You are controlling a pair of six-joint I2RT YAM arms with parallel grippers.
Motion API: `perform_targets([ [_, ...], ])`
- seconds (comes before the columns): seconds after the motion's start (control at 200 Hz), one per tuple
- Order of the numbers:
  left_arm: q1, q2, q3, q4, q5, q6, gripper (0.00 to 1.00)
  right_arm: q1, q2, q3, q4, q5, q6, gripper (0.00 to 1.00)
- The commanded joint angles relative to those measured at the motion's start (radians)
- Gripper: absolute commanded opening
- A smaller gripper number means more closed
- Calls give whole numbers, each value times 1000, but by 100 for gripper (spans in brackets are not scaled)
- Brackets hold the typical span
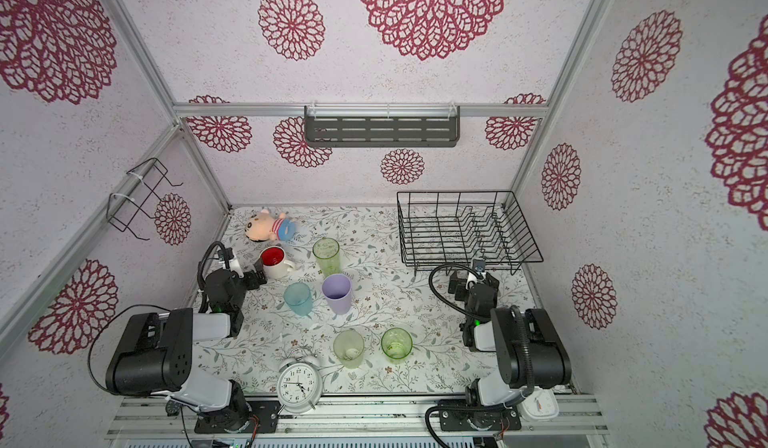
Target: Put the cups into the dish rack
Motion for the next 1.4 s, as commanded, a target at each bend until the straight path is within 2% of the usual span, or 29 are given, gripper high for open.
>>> perform_targets([
  [0.0,8,-8,16,-2,-29,-8,97,-8,-51,-9,48,1,24,99],
  [0.04,7,-23,-4,29,-37,-9,97,-8,-93,-6,4,23,29,99],
  [0.095,2,-79,-36,46,-105,-31,97,-8,-162,11,-89,55,45,99],
  [0.15,2,-173,-51,-23,-162,-55,97,-8,-235,37,-190,78,58,99],
  [0.265,2,-359,15,-327,-170,-142,97,-8,-400,100,-405,139,141,99],
  [0.335,7,-431,110,-571,-217,-294,97,-9,-501,187,-620,245,273,99],
  [0.38,12,-462,187,-760,-218,-394,97,-11,-545,241,-736,273,343,99],
  [0.425,13,-482,252,-888,-197,-448,97,-17,-574,285,-817,214,355,99],
  [0.45,13,-489,283,-946,-174,-462,97,-24,-581,303,-831,124,349,99],
  [0.485,17,-499,324,-1007,-115,-462,97,-30,-582,318,-823,22,350,99],
  [0.535,28,-510,368,-1065,-19,-463,97,-27,-570,342,-822,-58,381,99],
  [0.586,33,-518,406,-1121,25,-492,97,-17,-540,376,-839,-108,393,99],
  [0.661,52,-524,473,-1256,46,-563,97,37,-473,461,-923,-91,372,99],
  [0.716,73,-522,509,-1315,125,-565,97,87,-402,541,-998,-117,345,98],
  [0.826,78,-481,562,-1361,371,-481,97,190,-228,726,-1171,-202,322,93],
  [0.901,73,-447,591,-1427,437,-433,97,260,-130,828,-1258,-199,323,93],
  [1.001,43,-436,596,-1498,382,-356,97,326,7,984,-1419,-114,340,92],
  [1.171,-19,-430,576,-1565,289,-315,97,402,226,1225,-1631,-20,361,86],
  [1.281,-44,-423,558,-1572,275,-325,97,425,339,1361,-1742,17,375,77],
  [1.391,-51,-414,561,-1575,278,-332,97,432,434,1454,-1809,47,370,58],
])
